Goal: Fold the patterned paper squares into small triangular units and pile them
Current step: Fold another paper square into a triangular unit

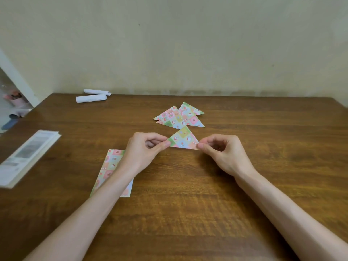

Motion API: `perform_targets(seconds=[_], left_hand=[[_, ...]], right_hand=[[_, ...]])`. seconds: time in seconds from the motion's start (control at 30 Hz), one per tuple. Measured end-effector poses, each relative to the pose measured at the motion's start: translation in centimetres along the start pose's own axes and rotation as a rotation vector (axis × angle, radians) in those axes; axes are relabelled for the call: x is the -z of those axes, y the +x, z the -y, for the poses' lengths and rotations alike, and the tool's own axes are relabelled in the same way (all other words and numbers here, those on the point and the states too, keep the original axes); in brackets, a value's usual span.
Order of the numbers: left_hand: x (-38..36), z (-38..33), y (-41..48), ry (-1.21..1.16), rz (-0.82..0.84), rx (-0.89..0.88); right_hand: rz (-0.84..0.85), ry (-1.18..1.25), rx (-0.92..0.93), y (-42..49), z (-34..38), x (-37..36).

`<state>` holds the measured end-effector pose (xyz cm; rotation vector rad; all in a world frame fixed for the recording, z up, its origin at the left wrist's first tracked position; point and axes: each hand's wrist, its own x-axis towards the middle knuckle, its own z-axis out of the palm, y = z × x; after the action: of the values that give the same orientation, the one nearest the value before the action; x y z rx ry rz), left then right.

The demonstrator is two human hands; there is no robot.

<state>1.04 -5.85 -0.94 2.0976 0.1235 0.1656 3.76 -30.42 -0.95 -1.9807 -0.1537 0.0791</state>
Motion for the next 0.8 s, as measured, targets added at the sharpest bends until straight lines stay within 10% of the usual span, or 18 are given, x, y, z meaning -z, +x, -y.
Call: perform_targets(seconds=[0.8], left_hand=[[0.8, 0.9, 0.5, 0.052, -0.201, -0.139]], right_hand=[[-0.26, -0.373, 0.186, 6.4, -1.3, -0.5]])
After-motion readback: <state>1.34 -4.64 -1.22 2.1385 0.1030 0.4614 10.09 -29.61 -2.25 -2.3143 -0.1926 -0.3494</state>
